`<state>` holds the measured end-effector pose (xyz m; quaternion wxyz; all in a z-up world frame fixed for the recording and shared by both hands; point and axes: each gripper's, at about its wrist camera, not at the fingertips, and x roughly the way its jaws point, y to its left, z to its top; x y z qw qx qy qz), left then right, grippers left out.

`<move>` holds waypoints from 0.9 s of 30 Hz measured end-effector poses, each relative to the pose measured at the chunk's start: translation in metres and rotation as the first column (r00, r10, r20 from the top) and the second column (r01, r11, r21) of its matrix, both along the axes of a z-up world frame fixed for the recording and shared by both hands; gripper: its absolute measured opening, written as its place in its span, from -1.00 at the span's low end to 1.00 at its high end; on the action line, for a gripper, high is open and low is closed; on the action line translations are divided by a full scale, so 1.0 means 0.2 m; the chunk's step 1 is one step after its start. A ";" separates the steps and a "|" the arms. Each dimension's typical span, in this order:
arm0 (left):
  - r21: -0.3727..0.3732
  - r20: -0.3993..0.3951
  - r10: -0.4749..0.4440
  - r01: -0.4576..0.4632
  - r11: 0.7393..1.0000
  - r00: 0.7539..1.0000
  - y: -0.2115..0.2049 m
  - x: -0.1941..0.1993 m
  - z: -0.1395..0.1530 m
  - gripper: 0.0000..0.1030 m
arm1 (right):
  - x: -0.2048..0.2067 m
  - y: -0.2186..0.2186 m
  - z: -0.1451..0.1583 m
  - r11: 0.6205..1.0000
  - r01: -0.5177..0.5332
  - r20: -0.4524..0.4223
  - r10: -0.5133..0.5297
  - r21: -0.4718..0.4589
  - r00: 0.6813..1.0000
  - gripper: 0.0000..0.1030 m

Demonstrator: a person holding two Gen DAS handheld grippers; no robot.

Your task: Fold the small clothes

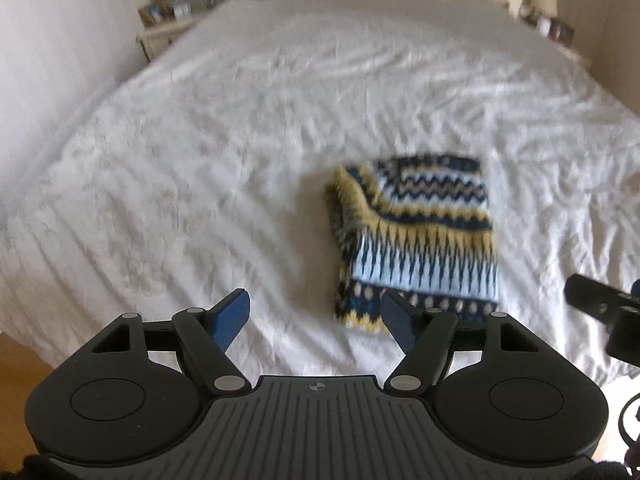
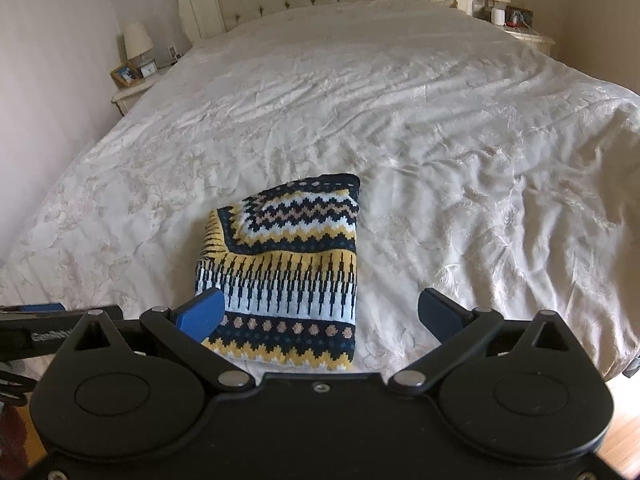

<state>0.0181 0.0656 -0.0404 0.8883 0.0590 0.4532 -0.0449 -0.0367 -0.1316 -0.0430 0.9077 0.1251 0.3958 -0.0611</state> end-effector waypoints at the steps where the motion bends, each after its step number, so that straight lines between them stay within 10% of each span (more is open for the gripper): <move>1: -0.005 0.028 -0.002 0.002 1.000 1.000 0.00 -0.02 0.01 0.37 | -0.01 0.00 0.00 1.000 0.003 0.001 -0.003 -0.004 1.000 0.99; 9: -0.033 0.163 -0.025 0.031 0.999 0.986 -0.02 -0.10 0.06 0.37 | -0.05 -0.01 0.00 1.000 0.019 0.009 -0.018 -0.017 1.000 0.99; 27: -0.007 0.061 -0.008 0.009 1.000 0.998 -0.03 -0.04 0.00 0.37 | 0.00 0.03 -0.04 1.000 -0.002 -0.020 0.002 0.000 1.000 0.99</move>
